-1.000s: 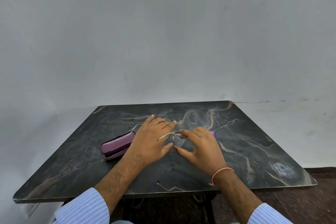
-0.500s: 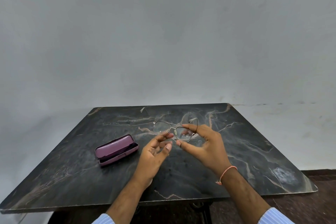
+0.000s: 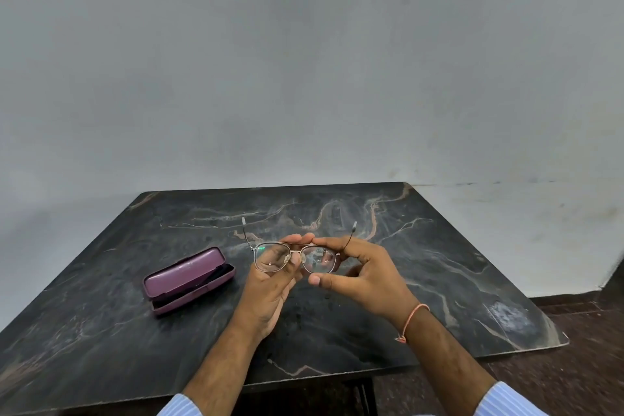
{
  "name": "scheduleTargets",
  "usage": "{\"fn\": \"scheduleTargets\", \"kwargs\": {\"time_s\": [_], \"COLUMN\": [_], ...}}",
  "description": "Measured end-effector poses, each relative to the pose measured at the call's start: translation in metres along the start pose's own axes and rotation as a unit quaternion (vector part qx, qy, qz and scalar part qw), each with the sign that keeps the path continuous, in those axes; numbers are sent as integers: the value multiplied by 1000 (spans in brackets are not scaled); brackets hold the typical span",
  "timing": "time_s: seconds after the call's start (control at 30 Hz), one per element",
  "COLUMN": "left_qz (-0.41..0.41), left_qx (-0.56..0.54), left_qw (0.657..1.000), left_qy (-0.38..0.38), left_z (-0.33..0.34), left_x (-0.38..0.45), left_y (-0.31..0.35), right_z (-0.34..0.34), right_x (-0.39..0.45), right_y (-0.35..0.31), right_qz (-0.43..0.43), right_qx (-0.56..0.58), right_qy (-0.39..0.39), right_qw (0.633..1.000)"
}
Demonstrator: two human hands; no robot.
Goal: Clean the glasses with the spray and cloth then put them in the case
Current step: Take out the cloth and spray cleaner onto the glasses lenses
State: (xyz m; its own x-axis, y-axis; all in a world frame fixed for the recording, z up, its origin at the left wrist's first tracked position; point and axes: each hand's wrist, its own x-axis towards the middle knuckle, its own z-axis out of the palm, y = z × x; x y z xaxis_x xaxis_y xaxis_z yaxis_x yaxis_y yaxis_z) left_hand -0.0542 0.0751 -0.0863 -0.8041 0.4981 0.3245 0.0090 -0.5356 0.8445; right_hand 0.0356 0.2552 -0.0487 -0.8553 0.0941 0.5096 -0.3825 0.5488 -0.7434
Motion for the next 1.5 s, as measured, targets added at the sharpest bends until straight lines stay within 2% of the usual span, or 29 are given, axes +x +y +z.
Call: {"fn": "scheduleTargets", "kwargs": {"time_s": [0.27,0.37,0.43,0.53,0.63,0.73,0.8,1.13,1.23,1.33,1.43,1.5], "left_qz": [0,3,5,11,11,5,4,4,3,2,-3,-2], "left_qx": [-57,-60,-54,-54,-51,-50,-55,-62,-60,-57,-51,-40], "left_qw": [998,998,998,997,997,996,996,993,992,992,992,992], "left_qy": [2,11,22,48,63,69,71,105,111,111,113,116], "left_z": [-2,-2,-4,-8,-10,-12,-14,-10,-11,-10,-10,-8], "left_x": [-1,0,1,2,2,3,4,3,4,5,4,2], "left_y": [7,8,7,4,2,0,-1,3,1,1,0,1], "right_z": [11,16,17,17,15,9,5,11,7,5,9,13], "right_x": [3,1,-5,-25,-49,-61,-62,-56,-56,-60,-60,-57], "right_y": [0,0,-3,-2,7,18,24,30,29,18,5,3], "right_qz": [33,47,56,7,-20,22,57,119,126,133,157,168], "right_qx": [90,87,48,-80,-173,-256,-268,-294,-210,24,287,360], "right_qy": [-26,-14,15,85,194,267,266,196,187,182,173,161], "right_qw": [995,995,997,993,965,929,924,928,951,974,929,903]}}
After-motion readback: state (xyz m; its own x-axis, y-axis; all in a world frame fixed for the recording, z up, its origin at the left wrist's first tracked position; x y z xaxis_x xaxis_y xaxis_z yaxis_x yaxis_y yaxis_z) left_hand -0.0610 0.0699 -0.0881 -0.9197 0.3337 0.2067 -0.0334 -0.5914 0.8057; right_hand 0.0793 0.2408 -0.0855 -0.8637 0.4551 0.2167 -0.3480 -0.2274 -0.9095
